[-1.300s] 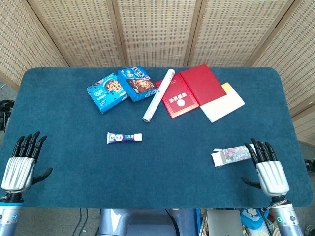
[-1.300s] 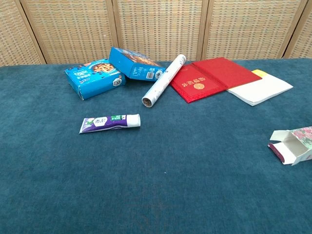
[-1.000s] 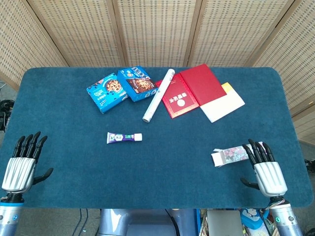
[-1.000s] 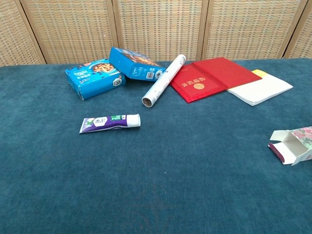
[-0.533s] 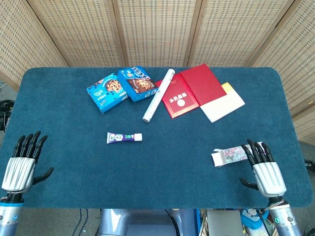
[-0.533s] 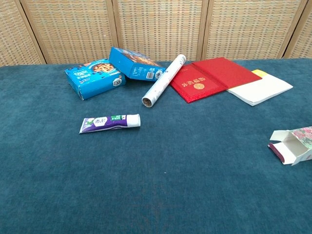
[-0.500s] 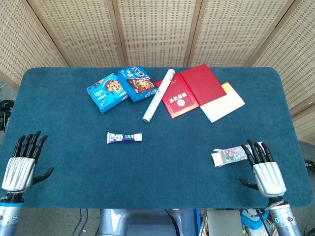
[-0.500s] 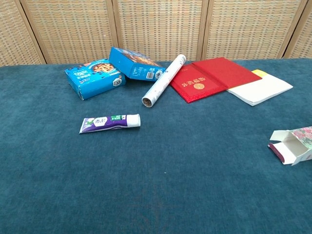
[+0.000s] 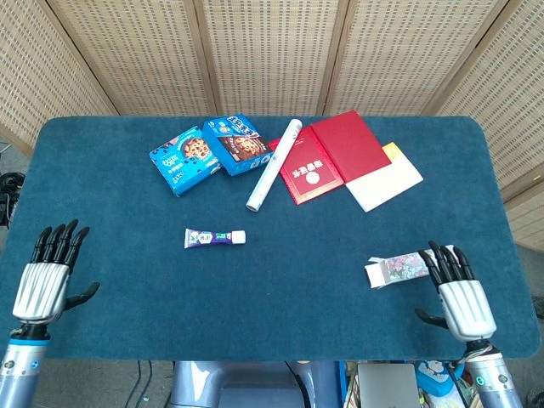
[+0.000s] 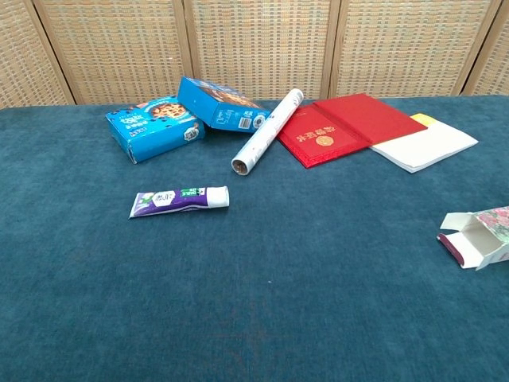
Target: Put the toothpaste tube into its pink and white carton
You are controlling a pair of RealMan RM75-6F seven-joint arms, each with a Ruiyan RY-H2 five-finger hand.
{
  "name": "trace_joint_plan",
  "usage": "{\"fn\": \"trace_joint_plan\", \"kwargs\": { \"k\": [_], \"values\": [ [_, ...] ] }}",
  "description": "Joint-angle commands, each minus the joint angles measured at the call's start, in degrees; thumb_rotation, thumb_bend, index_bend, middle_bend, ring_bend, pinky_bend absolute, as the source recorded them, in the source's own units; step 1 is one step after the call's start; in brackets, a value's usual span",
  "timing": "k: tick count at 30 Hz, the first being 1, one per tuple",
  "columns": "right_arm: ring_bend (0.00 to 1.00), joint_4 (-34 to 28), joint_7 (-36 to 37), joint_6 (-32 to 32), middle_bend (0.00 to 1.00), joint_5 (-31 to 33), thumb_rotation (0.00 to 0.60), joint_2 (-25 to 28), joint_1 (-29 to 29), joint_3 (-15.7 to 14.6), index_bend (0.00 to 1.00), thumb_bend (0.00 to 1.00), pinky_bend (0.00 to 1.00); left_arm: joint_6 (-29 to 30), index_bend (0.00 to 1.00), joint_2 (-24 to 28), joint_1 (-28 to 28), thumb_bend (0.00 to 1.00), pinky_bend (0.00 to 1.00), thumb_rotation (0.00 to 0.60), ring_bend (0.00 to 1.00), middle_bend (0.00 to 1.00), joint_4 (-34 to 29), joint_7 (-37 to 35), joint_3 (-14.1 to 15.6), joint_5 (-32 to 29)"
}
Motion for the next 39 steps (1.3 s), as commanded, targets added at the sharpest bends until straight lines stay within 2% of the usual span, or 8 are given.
{"fn": "trace_joint_plan", "kwargs": {
  "k": [1,13,16,19,25,31,39],
  "values": [
    [0.00,-0.01,-0.15,-0.18,0.00,-0.14,0.600,-0.08,0.07,-0.14,0.00,0.12,0.00,-3.76,0.00,1.02,-2.69,0.22,0.00,0.600,0.00,0.00,-1.42,1.60,-1.85,-2.26],
    [0.00,0.09,0.15,-0.66,0.00,-0.01,0.600,-0.33,0.24,-0.25,0.00,0.12,0.00,-19.26,0.10,1.37,-13.22,0.23,0.04,0.600,0.00,0.01,-3.43,7.51,-8.05,-15.86],
    [0.00,0.15,0.71,-0.47,0.00,0.22,0.600,-0.16,0.18,-0.06,0.00,0.12,0.00,-21.68,0.14,-0.60,-16.20,0.23,0.09,0.600,0.01,0.05,-2.44,11.08,-9.45,-20.43],
    [0.00,0.23,1.19,-0.48,0.00,0.43,0.600,0.01,0.18,0.03,0.00,0.12,0.00,-23.35,0.18,-2.77,-18.88,0.23,0.14,0.600,0.06,0.10,-1.55,13.86,-10.55,-24.74],
    [0.00,0.23,1.82,-0.38,0.00,0.42,0.600,0.19,0.20,0.11,0.00,0.12,0.00,-24.19,0.21,-6.96,-23.23,0.23,0.17,0.600,0.10,0.12,0.79,18.65,-11.25,-30.99],
    [0.00,0.19,2.64,-0.14,0.00,0.48,0.600,0.45,0.15,0.24,0.00,0.12,0.00,-24.73,0.29,-11.70,-27.71,0.23,0.22,0.600,0.15,0.17,4.25,24.01,-11.28,-38.95],
    [0.00,0.19,3.85,0.16,0.00,0.87,0.600,0.86,0.03,0.54,0.00,0.12,0.00,-24.26,0.34,-15.92,-32.00,0.23,0.24,0.600,0.18,0.21,7.29,27.99,-10.15,-43.47]
  ]
}}
